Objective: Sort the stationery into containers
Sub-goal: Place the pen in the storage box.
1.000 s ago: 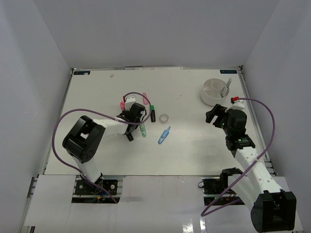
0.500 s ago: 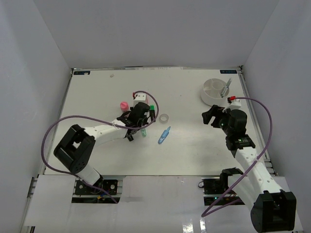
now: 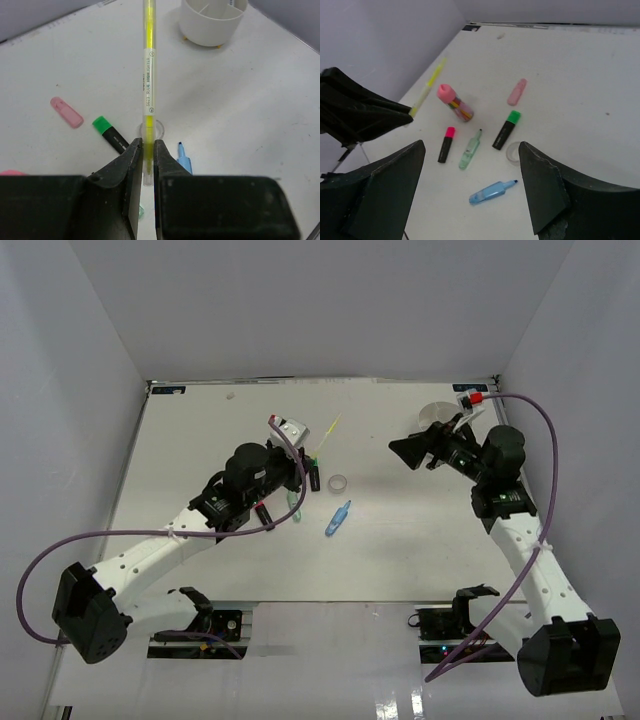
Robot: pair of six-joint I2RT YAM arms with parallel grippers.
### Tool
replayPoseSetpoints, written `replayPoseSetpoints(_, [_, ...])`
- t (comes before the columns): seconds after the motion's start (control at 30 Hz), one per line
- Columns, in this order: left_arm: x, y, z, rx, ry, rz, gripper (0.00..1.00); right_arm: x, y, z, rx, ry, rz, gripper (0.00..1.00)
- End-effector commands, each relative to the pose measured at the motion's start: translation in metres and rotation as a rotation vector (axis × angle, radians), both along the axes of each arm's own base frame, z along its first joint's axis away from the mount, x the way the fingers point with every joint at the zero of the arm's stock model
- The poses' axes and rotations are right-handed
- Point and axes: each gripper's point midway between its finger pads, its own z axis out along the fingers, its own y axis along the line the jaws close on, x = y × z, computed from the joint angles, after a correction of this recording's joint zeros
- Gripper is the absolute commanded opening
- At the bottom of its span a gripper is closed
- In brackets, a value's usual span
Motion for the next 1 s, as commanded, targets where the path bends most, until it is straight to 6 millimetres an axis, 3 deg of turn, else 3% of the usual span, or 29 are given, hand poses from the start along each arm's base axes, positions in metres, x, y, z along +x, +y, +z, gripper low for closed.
replayPoseSetpoints(0.0, [-0.022,-0.014,0.013,0.022,-0.105,-0.184,0.07,-0.011,0.031,0.037,0.074,-0.027,0.181,0.81])
replayPoseSetpoints(0.07, [-0.026,-0.015,0.015,0.021,-0.126,-0.21,0.07,-0.01,0.043,0.049,0.071,-0.044,0.22,0.81])
replayPoseSetpoints(0.27, [-0.037,-0.018,0.009,0.039,-0.153,-0.284,0.08,-0.008,0.089,0.039,0.059,0.01,0.334,0.8])
replayPoseSetpoints(0.5, [-0.042,-0.015,0.011,0.024,-0.191,-0.289,0.09,-0.003,0.112,0.03,0.052,0.056,0.374,0.77])
replayPoseSetpoints(0.7, [-0.044,-0.015,0.011,0.014,-0.197,-0.297,0.09,0.0,0.122,0.024,0.049,0.078,0.391,0.69])
replayPoseSetpoints(0.8, [-0.044,-0.014,0.012,0.012,-0.204,-0.292,0.09,-0.001,0.124,0.023,0.048,0.082,0.402,0.62])
replayPoseSetpoints(0.9, [-0.043,-0.013,0.011,0.015,-0.205,-0.287,0.09,-0.004,0.126,0.022,0.048,0.082,0.419,0.44])
replayPoseSetpoints(0.97, [-0.042,-0.013,0.009,0.015,-0.2,-0.282,0.09,-0.005,0.126,0.022,0.047,0.08,0.418,0.38])
